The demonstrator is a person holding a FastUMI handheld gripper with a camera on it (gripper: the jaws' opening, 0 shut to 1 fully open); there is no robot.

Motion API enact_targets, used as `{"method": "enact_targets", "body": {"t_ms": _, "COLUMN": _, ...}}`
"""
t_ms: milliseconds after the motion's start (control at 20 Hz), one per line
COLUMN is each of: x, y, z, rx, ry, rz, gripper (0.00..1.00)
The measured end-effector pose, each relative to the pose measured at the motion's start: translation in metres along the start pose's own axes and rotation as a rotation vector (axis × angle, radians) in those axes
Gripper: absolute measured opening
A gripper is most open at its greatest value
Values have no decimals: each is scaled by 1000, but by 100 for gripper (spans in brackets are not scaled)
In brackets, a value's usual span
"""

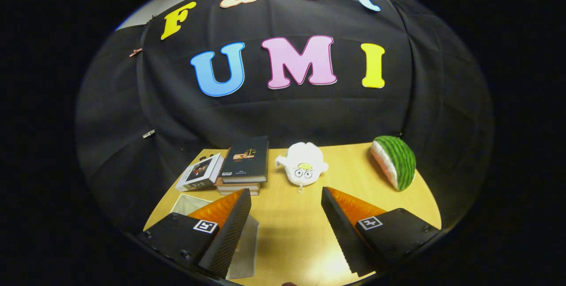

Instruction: Open the storage box then place both shoes into the box .Put the left shoe in first, then the right shoe, with the right side of both shoes facing outward in a uniform manner.

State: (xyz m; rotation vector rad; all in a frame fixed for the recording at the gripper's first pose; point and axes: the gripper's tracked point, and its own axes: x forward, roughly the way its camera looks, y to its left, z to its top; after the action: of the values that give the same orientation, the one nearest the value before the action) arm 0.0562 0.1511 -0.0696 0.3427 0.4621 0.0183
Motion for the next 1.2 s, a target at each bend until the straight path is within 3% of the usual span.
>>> {"method": "enact_targets", "body": {"t_ms": 600, "x": -46, "y": -137, "z": 71, "rx": -105, "ry": -219, "rz": -120, "gripper": 98}}
{"method": "enact_targets", "body": {"t_ms": 1200, "x": -81, "y": -213, "z": 95, "rx": -70, "ry": -331, "rz": -165, "gripper": 98}}
